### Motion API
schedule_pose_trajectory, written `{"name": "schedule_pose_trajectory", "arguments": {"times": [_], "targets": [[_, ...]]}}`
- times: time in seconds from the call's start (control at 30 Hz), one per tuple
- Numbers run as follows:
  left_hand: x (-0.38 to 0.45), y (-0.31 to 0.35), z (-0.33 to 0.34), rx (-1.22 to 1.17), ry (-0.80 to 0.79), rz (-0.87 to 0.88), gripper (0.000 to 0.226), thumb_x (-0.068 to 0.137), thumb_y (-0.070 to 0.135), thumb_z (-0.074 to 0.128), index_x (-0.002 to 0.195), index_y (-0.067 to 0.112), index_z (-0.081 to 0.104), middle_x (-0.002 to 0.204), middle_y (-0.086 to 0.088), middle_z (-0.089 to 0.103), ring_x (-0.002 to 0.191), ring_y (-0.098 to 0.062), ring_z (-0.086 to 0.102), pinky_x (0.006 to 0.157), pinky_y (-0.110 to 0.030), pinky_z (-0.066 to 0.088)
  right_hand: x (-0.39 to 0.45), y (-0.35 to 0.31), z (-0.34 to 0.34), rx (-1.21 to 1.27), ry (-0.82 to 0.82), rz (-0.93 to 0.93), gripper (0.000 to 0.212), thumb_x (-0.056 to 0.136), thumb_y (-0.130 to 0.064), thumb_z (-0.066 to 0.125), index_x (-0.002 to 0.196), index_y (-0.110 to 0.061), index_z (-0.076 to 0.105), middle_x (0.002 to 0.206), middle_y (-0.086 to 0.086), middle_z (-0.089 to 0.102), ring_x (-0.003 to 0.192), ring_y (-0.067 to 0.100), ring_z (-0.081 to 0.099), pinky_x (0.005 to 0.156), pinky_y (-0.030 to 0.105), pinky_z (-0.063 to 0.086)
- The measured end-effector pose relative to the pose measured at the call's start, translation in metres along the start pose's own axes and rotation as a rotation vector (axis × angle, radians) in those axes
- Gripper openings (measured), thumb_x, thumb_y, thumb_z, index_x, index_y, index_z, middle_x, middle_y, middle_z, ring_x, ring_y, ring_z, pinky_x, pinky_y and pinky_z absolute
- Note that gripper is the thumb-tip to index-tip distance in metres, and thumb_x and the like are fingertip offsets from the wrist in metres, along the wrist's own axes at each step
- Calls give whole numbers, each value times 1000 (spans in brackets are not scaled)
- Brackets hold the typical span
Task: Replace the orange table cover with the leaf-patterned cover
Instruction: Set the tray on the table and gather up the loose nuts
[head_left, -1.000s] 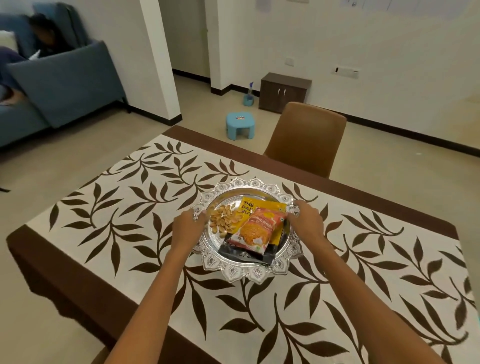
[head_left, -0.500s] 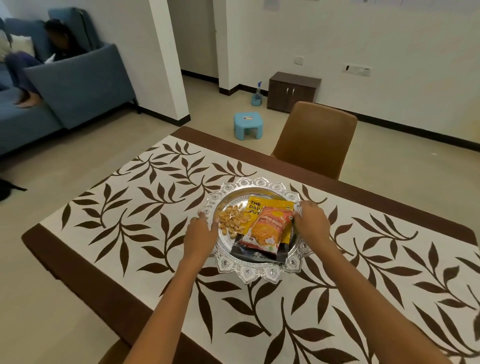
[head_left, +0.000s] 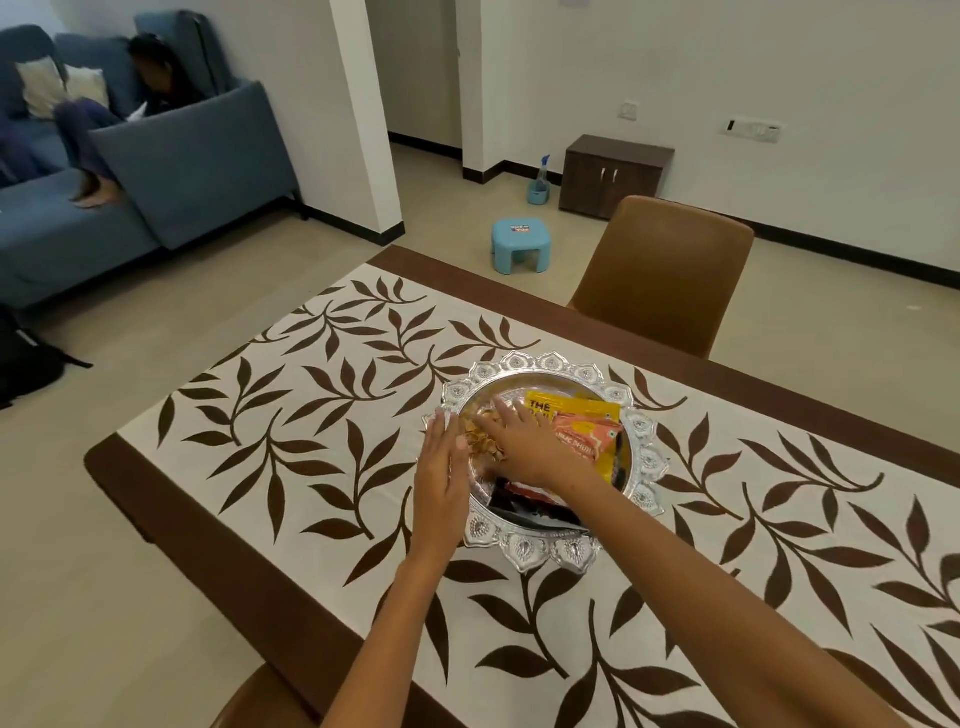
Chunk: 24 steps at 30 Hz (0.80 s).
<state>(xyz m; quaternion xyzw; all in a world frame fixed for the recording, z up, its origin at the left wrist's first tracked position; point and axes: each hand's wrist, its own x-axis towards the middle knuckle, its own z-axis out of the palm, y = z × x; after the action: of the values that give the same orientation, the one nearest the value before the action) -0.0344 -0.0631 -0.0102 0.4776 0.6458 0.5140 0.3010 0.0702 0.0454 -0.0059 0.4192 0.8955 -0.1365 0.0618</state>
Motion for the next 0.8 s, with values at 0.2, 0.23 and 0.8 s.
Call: {"name": "schedule_pose_trajectory", "arguments": {"times": [0.2,0.23,0.8], "targets": [[6,23,-11,-524,72,-319,49,101,49,23,140,29,45,150,10,37,137,-4,28,109,-29,17,-9,-11,9,23,186,-45,42,85,-12,63,125,-22,56,135,10,47,123,31,42,98,42,43],[8,24,-12,-570,75,-336,51,101,48,21,140,26,45,149,9,39,137,-4,30,108,-29,17,-10,-12,8,26,223,-44,35,85,-9,62,119,-19,60,124,10,53,114,29,48,91,39,47],[36,32,9,-1314,116,-578,49,104,34,25,130,5,54,125,-13,62,103,-18,64,83,-28,48,-20,-27,-63,633,292,-76,23,71,5,73,88,-10,75,86,3,69,78,12,61,77,25,52]]}}
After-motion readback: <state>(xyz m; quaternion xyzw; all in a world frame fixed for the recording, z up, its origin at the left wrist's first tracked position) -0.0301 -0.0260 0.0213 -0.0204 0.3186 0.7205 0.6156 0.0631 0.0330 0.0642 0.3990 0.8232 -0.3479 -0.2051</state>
